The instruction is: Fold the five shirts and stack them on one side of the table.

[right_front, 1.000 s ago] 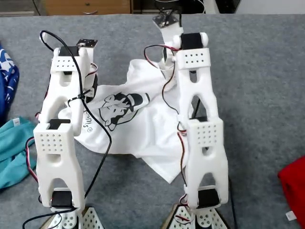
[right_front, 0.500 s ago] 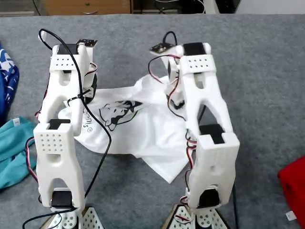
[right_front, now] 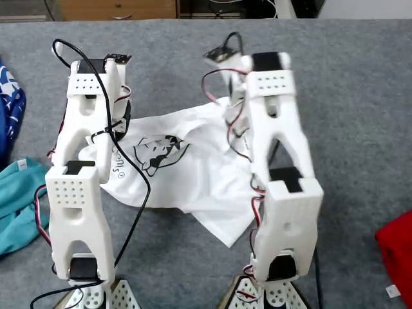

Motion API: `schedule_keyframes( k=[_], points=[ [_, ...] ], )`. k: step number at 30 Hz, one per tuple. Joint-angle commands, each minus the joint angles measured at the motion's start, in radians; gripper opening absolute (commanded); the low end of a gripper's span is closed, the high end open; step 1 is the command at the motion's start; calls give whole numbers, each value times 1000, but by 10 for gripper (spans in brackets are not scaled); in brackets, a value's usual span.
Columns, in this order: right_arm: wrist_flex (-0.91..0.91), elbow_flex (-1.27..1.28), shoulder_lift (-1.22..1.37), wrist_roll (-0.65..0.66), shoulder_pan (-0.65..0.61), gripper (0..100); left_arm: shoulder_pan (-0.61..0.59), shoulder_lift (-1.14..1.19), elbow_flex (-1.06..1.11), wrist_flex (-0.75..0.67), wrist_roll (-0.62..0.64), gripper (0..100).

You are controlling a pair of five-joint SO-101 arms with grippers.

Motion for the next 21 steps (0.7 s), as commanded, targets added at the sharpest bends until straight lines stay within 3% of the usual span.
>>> schedule_keyframes(
  k=[1,18,21],
  points=[
    [-23,-45,58,-38,-48,217,-3,-10,-38,9,5,20],
    [-28,-282,298,-98,-73,216,-3,-10,-40,9,5,20],
    [-28,-326,346,-98,-64,179,-3,-10,-40,9,5,20]
  ],
)
